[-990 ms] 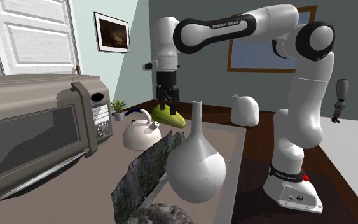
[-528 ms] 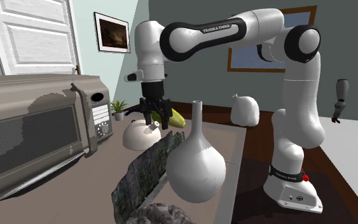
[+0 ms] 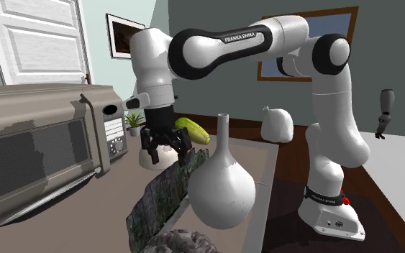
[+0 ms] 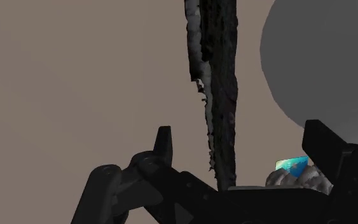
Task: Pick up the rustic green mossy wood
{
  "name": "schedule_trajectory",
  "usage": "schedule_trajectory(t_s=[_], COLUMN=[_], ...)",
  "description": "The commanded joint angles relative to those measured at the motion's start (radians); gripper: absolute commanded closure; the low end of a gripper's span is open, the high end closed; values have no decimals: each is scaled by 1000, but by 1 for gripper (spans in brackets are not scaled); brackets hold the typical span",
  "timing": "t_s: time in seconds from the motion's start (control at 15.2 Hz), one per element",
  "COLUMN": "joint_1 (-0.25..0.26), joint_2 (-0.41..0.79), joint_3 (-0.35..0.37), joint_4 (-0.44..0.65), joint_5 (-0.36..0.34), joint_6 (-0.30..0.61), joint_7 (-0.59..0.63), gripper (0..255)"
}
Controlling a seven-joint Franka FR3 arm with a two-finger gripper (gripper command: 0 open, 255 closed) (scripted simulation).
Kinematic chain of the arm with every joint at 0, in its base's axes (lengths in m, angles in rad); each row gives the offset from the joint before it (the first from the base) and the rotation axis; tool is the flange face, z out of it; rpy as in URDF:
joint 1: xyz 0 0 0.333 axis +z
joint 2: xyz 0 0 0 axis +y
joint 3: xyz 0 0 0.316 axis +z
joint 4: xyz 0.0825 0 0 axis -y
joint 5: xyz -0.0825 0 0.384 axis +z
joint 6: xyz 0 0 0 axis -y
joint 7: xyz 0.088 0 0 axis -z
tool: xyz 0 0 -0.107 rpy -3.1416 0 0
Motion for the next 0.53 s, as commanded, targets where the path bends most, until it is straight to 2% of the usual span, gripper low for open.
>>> schedule_trajectory(t_s=[0.0,0.46], joint_1=[9,9], joint_2=[15,26], joint_3=[8,6], joint_4=[1,-72], joint_5=[-3,-6], joint_6=[9,93], joint_7=[-11,-15], gripper=[0,0])
